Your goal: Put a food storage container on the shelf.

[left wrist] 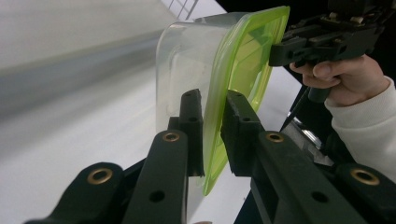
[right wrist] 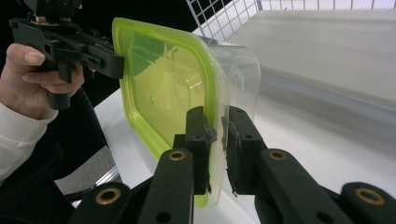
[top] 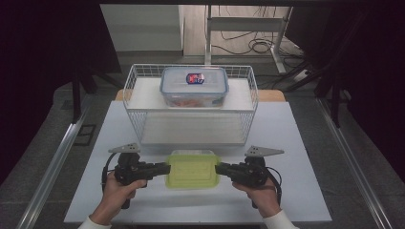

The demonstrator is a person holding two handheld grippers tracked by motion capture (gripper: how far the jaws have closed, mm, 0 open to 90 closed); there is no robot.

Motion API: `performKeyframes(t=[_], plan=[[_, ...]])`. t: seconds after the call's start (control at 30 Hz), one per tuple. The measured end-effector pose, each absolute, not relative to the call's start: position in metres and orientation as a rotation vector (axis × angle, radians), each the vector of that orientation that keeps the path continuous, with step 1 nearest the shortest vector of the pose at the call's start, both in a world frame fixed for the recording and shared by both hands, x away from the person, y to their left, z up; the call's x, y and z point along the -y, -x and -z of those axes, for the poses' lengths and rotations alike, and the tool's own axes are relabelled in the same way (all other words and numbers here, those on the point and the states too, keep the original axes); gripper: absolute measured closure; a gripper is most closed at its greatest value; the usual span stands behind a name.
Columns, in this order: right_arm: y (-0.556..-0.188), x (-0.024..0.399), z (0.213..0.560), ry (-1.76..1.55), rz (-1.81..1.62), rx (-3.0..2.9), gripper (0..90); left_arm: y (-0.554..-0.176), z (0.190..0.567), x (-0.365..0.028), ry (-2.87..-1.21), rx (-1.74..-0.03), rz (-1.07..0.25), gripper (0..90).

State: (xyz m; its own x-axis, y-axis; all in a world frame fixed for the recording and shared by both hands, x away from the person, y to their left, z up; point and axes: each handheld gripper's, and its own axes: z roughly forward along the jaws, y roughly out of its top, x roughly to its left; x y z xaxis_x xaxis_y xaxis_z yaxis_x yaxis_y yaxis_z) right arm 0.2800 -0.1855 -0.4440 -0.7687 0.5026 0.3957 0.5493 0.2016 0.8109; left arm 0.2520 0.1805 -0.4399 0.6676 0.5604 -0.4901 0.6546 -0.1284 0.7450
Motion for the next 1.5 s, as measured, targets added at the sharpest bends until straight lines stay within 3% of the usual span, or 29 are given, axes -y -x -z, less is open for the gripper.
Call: performKeyframes(t=[0.73, 1.5], plan=[[-0.302, 0.186, 0.39, 1.015, 1.727, 2.434, 79.4, -0.28, 0.394, -0.183, -1.763, -0.911, 0.074, 79.6], [-0.334, 0.176, 0.303, 0.939, 1.823, 2.486, 79.7, -0.308, 0.307, -0.192, -1.742, -0.864, -0.011, 79.5]])
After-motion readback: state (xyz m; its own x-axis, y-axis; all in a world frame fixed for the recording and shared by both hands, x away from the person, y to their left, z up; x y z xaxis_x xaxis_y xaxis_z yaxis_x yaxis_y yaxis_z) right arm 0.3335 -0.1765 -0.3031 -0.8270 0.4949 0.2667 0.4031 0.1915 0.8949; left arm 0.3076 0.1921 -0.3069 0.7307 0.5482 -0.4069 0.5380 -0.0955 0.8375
